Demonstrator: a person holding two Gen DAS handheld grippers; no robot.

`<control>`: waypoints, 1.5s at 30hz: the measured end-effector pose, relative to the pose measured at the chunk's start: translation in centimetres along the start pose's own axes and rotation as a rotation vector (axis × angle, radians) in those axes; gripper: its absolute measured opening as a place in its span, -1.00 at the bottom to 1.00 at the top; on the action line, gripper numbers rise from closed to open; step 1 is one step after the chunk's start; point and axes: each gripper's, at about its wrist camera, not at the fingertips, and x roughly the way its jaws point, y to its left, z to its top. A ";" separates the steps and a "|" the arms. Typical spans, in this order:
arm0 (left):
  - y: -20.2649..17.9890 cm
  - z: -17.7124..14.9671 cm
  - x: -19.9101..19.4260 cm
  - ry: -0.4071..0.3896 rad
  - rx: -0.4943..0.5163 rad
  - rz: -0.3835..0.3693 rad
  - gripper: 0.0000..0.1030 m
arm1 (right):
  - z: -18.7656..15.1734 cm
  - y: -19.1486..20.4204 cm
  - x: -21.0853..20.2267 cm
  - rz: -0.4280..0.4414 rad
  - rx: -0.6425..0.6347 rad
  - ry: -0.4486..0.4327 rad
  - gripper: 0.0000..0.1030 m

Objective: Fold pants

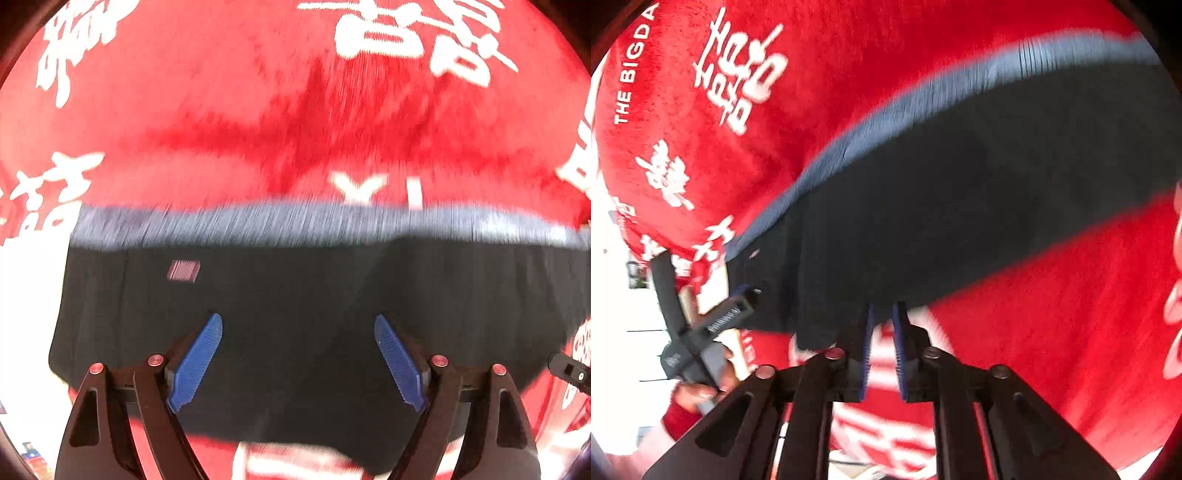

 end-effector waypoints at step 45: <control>-11.6 -4.7 -1.7 0.082 0.129 0.034 0.67 | -2.5 -9.0 -6.8 -0.290 -0.058 -0.077 -0.11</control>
